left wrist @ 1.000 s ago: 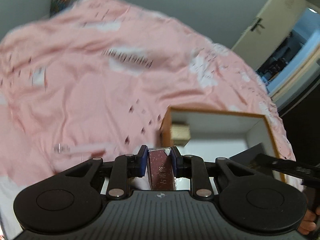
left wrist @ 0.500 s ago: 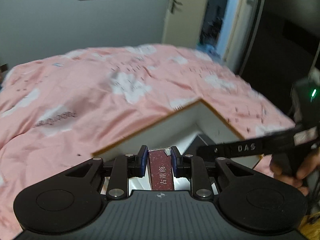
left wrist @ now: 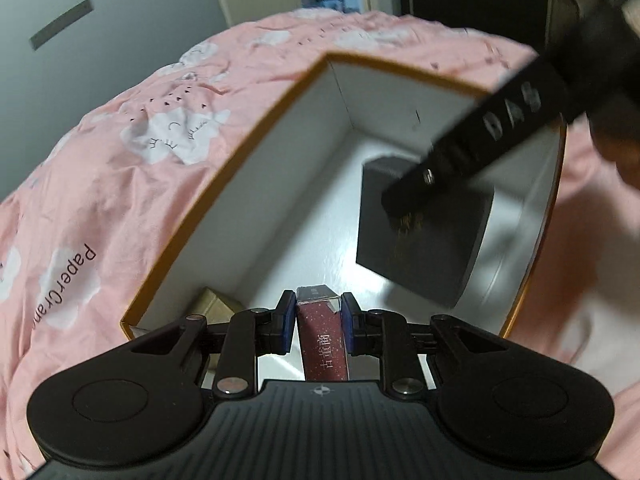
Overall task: Organize objects
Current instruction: 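Grasp the pink-red card box with the left gripper while the right gripper carries the grey box, then lower both boxes into the orange box and open both grippers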
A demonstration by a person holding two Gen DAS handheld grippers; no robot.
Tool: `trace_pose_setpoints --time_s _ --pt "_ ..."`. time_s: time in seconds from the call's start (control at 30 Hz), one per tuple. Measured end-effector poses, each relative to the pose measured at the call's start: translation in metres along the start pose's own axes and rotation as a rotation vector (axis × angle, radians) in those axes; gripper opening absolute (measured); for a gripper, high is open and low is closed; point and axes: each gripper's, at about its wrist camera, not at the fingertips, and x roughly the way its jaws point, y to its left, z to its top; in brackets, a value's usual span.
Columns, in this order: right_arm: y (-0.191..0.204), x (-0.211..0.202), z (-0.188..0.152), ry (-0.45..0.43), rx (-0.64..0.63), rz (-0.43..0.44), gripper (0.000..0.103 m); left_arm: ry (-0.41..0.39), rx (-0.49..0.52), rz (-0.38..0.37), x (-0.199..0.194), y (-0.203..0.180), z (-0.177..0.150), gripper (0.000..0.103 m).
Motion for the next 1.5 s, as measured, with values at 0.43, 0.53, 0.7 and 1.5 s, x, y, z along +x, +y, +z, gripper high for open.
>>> trace_pose_setpoints --time_s 0.43,0.53,0.7,1.5 --pt "0.004 0.015 0.006 0.053 -0.027 -0.043 0.035 0.088 -0.071 -0.19 0.005 0.008 -0.003 0.032" --pt "0.006 0.018 0.007 0.06 -0.036 -0.062 0.035 0.093 -0.138 -0.245 0.005 0.014 -0.008 0.035" --pt "0.009 0.024 0.007 0.075 -0.041 -0.076 0.035 0.094 -0.228 -0.35 0.003 0.026 -0.015 0.039" --pt "0.006 0.057 0.003 0.262 -0.01 -0.081 0.036 -0.104 -0.43 -0.119 -0.043 0.06 -0.045 0.041"
